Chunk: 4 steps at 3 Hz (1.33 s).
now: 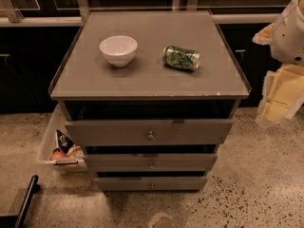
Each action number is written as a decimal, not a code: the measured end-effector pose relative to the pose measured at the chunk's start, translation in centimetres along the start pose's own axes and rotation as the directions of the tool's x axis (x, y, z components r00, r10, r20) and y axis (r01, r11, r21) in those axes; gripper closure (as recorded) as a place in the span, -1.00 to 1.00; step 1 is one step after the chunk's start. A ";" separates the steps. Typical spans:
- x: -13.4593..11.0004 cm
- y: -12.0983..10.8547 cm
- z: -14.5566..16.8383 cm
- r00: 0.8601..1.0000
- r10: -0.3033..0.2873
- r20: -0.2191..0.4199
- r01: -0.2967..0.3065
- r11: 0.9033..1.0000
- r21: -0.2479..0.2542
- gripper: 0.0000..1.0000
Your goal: Open bottom drawer
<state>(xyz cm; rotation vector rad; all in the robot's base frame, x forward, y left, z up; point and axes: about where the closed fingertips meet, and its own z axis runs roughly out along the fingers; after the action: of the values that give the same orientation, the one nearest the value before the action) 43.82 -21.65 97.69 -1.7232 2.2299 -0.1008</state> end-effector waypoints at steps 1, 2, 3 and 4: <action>0.0 0.0 0.0 1.000 0.000 0.000 0.000 1.000 0.000 -1.00; 0.2 0.3 0.7 1.000 -0.002 0.002 0.002 1.000 -0.005 -1.00; 1.1 1.5 3.9 1.000 -0.016 -0.007 0.016 1.000 -0.027 -1.00; 2.5 3.4 8.4 0.999 -0.029 -0.015 0.028 0.997 -0.065 -1.00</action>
Offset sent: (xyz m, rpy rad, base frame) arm -0.0027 -0.0028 -0.0236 0.0051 0.0318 0.0092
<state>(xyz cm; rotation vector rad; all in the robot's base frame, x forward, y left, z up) 42.55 -21.91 88.35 -1.7944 2.2435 -0.0498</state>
